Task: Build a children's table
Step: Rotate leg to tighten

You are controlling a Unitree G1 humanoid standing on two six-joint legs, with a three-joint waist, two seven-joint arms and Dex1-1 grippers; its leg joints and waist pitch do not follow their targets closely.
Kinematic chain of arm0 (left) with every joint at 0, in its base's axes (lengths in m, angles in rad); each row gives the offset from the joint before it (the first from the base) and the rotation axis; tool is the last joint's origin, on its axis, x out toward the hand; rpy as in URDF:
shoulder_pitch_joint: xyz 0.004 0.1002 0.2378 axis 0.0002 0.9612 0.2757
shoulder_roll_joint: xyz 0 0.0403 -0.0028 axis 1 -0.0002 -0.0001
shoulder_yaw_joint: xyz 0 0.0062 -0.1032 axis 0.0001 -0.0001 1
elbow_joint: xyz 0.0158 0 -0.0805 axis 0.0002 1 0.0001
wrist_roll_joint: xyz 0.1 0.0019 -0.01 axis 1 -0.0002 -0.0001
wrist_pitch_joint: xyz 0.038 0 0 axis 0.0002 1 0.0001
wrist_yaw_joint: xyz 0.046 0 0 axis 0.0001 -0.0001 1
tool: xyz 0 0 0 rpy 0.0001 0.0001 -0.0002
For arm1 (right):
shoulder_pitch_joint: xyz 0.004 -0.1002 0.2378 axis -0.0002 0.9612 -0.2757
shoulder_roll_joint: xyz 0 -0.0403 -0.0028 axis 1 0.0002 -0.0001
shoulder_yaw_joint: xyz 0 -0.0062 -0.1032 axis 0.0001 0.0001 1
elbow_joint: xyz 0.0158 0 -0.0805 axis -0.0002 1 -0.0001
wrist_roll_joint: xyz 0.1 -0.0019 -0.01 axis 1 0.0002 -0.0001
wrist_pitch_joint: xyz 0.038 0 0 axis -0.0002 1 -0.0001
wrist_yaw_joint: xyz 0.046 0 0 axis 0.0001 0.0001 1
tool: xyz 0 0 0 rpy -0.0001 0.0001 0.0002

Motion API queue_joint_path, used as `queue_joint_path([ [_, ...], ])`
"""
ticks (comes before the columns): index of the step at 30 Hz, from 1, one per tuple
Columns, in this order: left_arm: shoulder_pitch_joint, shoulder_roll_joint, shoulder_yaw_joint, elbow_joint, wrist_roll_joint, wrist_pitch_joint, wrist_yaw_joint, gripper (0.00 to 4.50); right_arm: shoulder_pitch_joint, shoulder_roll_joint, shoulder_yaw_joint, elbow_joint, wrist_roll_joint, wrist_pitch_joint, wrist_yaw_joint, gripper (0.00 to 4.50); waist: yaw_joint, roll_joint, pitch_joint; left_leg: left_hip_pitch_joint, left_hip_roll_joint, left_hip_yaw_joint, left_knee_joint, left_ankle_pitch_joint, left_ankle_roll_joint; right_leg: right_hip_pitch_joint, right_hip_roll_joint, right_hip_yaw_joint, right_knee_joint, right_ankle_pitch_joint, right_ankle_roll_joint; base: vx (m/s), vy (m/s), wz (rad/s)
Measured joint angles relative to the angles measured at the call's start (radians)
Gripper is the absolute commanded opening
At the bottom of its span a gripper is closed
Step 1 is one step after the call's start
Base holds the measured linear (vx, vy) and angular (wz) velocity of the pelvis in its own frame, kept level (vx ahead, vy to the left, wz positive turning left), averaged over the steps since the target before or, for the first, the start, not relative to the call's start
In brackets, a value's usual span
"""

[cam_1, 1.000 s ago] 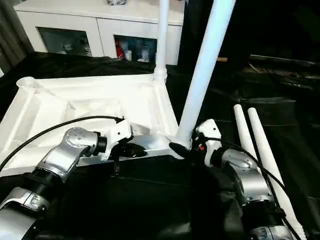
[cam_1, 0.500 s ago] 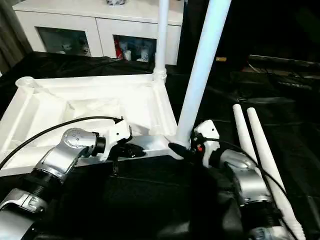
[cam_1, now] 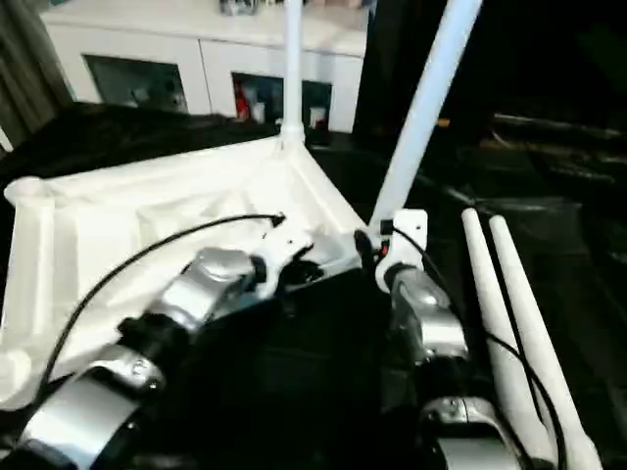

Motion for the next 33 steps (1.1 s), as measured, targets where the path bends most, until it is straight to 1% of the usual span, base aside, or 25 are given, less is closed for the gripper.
queue_joint_path([
  [2, 0.0, -0.001, 0.0, 0.0, 0.0, -0.001, 0.0, 0.0, 0.001, 0.002, 0.0, 0.008, -0.009, -0.02, 0.004, 3.07, 0.0, 0.0, 0.0, 0.0, 0.0, 0.0, 0.0, 0.0, 0.0, 0.0, 0.0, 0.0, 0.0, 0.0, 0.0, 0.0, 0.0, 0.0],
  [4, 0.0, -0.001, 0.0, 0.0, 0.001, -0.001, -0.001, 0.0, 0.002, 0.002, 0.0, 0.015, -0.017, -0.032, 0.012, 3.47, 0.0, 0.0, 0.0, 0.0, 0.0, 0.0, 0.0, 0.0, 0.0, 0.0, 0.0, 0.0, 0.0, 0.0, 0.0, 0.0, 0.0, 0.0],
  [5, 0.0, 0.0, 0.0, 0.001, 0.001, -0.004, -0.002, 0.0, 0.003, 0.001, 0.004, 0.017, -0.021, -0.039, 0.017, 3.52, 0.0, 0.0, 0.0, 0.0, 0.0, 0.0, 0.0, 0.0, 0.0, 0.0, 0.0, 0.0, 0.0, 0.0, 0.0, 0.0, 0.0, 0.0],
  [8, 0.0, 0.013, 0.0, 0.001, 0.001, -0.02, -0.023, 0.0, 0.013, -0.021, 0.03, 0.016, -0.034, -0.059, 0.069, 3.86, -0.002, 0.0, 0.0, -0.001, 0.0, 0.0, -0.001, 0.0, 0.0, -0.001, 0.0, 0.0, 0.0, 0.0, 0.0, 0.0, 0.0, 0.0],
  [11, 0.005, 0.029, 0.0, -0.005, -0.001, -0.028, -0.049, 0.0, 0.029, -0.047, 0.046, 0.002, -0.041, -0.068, 0.125, 3.86, -0.002, 0.0, 0.0, -0.001, 0.0, 0.0, -0.003, 0.0, 0.0, -0.002, 0.0, -0.001, 0.0, 0.0, 0.0, 0.0, 0.0, 0.0],
  [14, 0.027, 0.074, 0.001, -0.034, -0.007, -0.055, -0.105, 0.0, 0.068, -0.094, 0.08, -0.049, -0.035, -0.062, 0.236, 3.86, -0.004, 0.001, 0.0, -0.001, 0.0, 0.0, -0.005, 0.0, 0.0, -0.003, 0.0, -0.001, 0.0, 0.0, 0.0, 0.0, 0.0, 0.0],
  [16, 0.055, 0.119, -0.002, -0.075, -0.02, -0.077, -0.182, 0.0, 0.108, -0.152, 0.113, -0.107, -0.023, -0.056, 0.349, 3.86, -0.004, 0.002, 0.0, -0.001, 0.0, 0.0, -0.006, 0.0, 0.0, -0.004, 0.001, -0.001, 0.0, -0.001, 0.002, 0.0, 0.0, 0.0],
  [21, 0.117, 0.207, -0.016, -0.174, -0.058, -0.1, -0.36, 0.0, 0.162, -0.248, 0.161, -0.198, -0.01, -0.044, 0.546, 3.86, -0.002, 0.003, 0.0, -0.001, 0.0, 0.0, -0.007, 0.0, 0.0, -0.004, 0.001, -0.001, -0.002, -0.002, 0.003, 0.0, 0.0, 0.0],
  [26, 0.145, 0.253, -0.018, -0.222, -0.079, -0.096, -0.433, 0.0, 0.187, -0.279, 0.179, -0.235, 0.018, -0.038, 0.648, 3.86, -0.002, 0.004, 0.001, -0.002, 0.0, 0.0, -0.007, 0.0, 0.0, -0.005, 0.001, -0.001, -0.002, -0.002, 0.003, 0.0, 0.0, 0.0],
  [30, 0.162, 0.272, -0.018, -0.246, -0.087, -0.093, -0.465, 0.0, 0.197, -0.306, 0.193, -0.259, 0.031, -0.022, 0.719, 3.86, -0.002, 0.004, 0.002, -0.002, 0.0, 0.0, -0.007, 0.0, 0.0, -0.005, 0.001, -0.001, -0.002, -0.002, 0.003, 0.0, 0.0, 0.0],
  [33, 0.163, 0.275, -0.018, -0.248, -0.088, -0.093, -0.466, 0.0, 0.197, -0.307, 0.193, -0.259, 0.032, -0.018, 0.728, 3.52, -0.002, 0.003, 0.002, -0.002, 0.0, 0.0, -0.007, 0.0, 0.0, -0.005, 0.001, -0.001, -0.001, -0.002, 0.003, 0.0, 0.0, 0.0],
])
